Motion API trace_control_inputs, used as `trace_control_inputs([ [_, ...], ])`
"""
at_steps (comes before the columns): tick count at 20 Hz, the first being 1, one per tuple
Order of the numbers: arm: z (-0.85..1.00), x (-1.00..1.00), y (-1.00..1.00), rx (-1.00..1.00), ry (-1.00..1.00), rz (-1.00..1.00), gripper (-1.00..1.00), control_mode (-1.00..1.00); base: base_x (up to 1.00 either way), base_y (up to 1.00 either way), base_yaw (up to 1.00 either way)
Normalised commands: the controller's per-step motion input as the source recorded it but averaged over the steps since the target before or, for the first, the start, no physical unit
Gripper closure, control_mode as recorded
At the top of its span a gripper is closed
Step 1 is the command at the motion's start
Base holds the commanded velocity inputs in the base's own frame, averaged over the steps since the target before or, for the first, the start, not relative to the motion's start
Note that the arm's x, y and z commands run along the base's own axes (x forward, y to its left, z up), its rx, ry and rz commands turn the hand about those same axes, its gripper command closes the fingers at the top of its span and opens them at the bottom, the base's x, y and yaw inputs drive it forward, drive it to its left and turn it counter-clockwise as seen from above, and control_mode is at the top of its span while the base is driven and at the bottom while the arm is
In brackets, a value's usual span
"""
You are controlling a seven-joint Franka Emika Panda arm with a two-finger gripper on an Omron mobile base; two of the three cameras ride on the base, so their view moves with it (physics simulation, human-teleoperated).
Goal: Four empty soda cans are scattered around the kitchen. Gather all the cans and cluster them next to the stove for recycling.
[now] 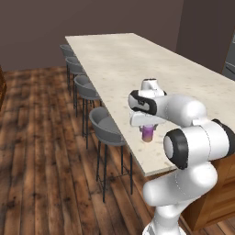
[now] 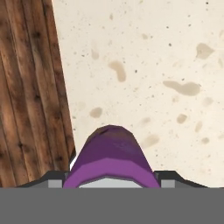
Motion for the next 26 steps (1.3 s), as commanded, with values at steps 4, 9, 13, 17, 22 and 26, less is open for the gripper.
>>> trace_control_inputs([
  [4,0.1,-0.03,0.0,0.0,0.0,0.0,1.0,-1.0,0.0,0.0,0.0],
  [9,0.01,-0.17,0.0,0.0,0.0,0.0,1.0,-1.0,0.0,0.0,0.0],
  [13,0.0,-0.24,0.0,0.0,0.0,0.0,1.0,-1.0,0.0,0.0,0.0],
  [17,0.01,-0.26,0.0,0.0,0.0,0.0,1.0,-1.0,0.0,0.0,0.0],
  [22,0.05,-0.27,0.0,0.0,0.0,0.0,1.0,-1.0,0.0,0.0,0.0],
  [26,0.09,-0.29,0.0,0.0,0.0,0.0,1.0,-1.0,0.0,0.0,0.0],
])
